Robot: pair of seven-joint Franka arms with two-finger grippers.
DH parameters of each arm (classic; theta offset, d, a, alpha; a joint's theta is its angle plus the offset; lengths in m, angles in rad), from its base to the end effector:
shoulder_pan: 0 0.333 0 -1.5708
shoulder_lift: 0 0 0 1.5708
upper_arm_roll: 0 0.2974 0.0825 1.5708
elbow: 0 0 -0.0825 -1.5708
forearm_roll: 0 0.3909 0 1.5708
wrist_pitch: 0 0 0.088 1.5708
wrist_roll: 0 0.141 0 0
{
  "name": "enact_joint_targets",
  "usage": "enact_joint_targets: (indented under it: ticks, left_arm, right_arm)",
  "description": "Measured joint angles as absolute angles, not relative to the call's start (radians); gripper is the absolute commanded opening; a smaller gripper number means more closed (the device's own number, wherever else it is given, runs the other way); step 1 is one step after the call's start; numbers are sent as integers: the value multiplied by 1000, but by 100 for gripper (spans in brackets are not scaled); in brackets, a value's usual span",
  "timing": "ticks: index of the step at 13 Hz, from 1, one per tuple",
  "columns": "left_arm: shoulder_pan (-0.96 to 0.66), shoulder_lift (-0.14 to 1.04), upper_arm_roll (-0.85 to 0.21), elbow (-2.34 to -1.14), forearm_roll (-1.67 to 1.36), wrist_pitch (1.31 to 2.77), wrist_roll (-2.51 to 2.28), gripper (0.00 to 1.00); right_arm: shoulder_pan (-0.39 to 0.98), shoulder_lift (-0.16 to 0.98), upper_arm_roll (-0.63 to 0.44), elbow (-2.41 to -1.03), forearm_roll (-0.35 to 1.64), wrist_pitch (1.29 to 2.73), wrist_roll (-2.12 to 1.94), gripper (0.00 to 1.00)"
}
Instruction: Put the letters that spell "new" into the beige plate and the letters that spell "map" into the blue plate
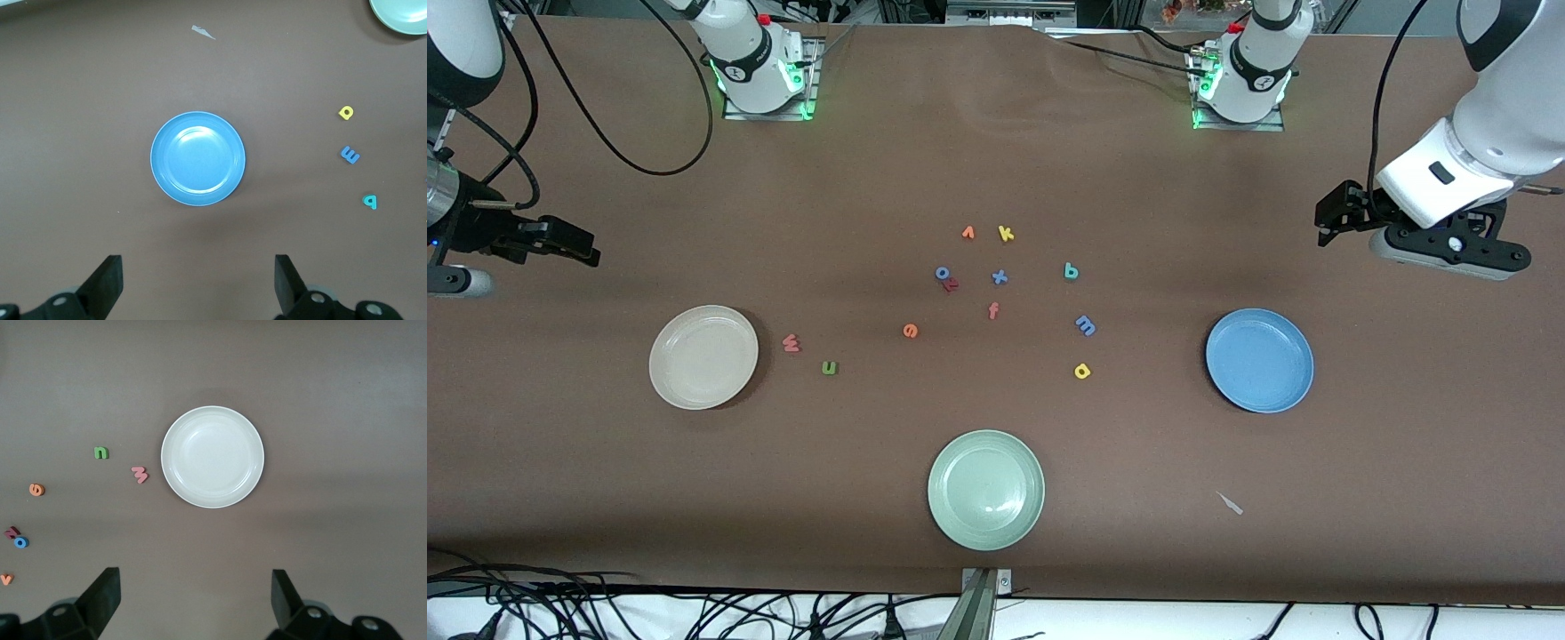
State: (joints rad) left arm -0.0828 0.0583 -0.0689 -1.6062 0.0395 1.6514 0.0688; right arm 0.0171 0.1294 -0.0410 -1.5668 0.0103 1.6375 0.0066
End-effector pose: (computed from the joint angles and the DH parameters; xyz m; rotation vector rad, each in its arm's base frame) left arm 0.5770 -0.0820 0.5287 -3.0863 0.3469 0.0178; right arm 0.5978 -0.0118 0.5044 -3.1344 0.0491 0.0918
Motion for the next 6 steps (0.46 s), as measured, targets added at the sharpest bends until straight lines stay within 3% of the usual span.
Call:
enact_joint_targets:
  ticks: [6]
  left_arm:
    - [-71,77,-58,-1553,39,1651,66,100]
  right_arm:
    - [18,129,-40,-1562,10,1650,7,100]
